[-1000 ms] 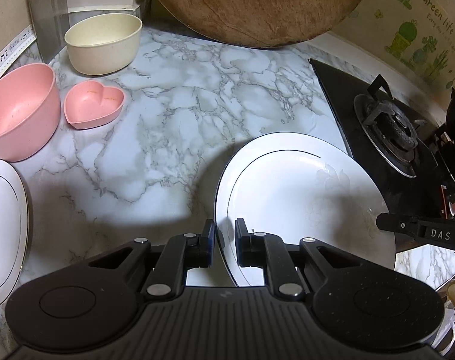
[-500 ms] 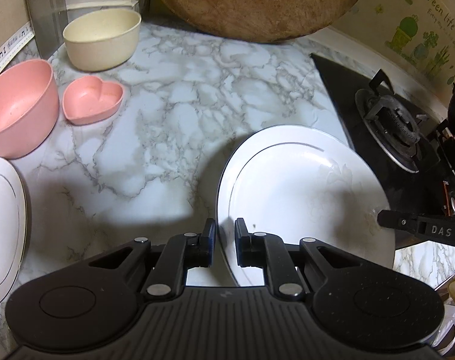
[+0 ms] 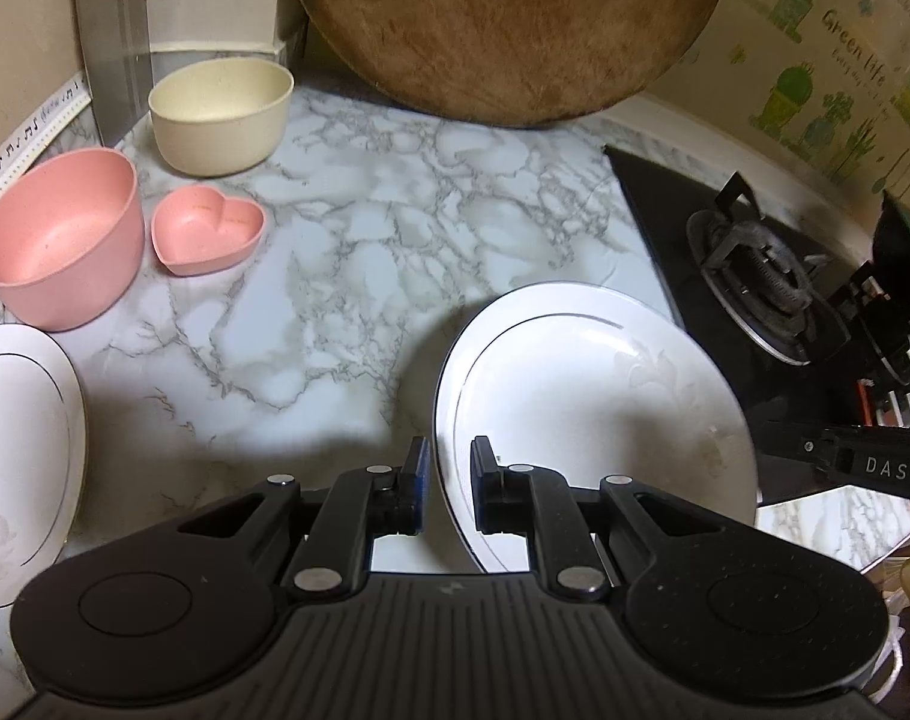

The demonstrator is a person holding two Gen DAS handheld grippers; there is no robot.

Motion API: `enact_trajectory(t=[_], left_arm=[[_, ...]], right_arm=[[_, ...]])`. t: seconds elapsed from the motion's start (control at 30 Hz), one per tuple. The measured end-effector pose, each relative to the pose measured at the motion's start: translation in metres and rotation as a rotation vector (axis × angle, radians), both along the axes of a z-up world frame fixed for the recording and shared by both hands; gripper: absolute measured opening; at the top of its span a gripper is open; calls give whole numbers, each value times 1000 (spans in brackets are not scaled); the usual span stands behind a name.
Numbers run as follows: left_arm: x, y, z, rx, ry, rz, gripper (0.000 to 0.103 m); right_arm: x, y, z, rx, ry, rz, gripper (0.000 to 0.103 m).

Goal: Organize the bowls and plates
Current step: 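Open both grippers and pull them back from the plate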

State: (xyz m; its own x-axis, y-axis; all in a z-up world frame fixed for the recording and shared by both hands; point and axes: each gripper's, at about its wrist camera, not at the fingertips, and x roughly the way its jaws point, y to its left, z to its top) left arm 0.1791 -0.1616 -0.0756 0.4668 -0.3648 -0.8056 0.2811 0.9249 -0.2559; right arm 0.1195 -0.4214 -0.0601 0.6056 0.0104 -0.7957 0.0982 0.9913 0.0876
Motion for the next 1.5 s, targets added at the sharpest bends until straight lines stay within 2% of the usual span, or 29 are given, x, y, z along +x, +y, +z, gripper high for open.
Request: enact_trajectory(t=[0.3,0.57,0.63,0.7,0.77,0.8,0.87,0.93,1.1,1.17,1.23,1.37,1.5], left_arm=[[-22,20,31,-18,-84,-16,13],[-41,56,49,-32,-123,20,14],[-46,68,53,-33,-137,39,14],[-52,79,57,-29,-150,55,19],[-56,91,60,-29,-166,76,31],[-59,97,61,-26,-172,89,33],[-64,110,63,-25,-180,114,46],[-70,125,64,-23,-189,146,54],[-80,157,63,3,-202,211,57],[-83,170,62,13,-207,243,67],[-86,181,63,18,-215,266,72],[-92,199,63,26,-235,327,79],[-87,214,53,24,-202,371,79]], right_arm=[[-15,45,31,0,-95,140,35],[-23,93,44,6,-143,272,39],[-25,105,45,17,-153,298,51],[-26,119,47,19,-173,331,56],[-29,133,49,9,-187,360,60],[-30,140,49,7,-194,374,64],[-32,152,50,13,-203,399,66],[-33,163,51,17,-209,425,72],[-33,188,50,26,-228,477,88],[-34,197,49,24,-239,497,93],[-33,204,47,23,-248,508,100],[-25,219,42,29,-245,533,102],[-7,230,30,50,-216,545,103]])
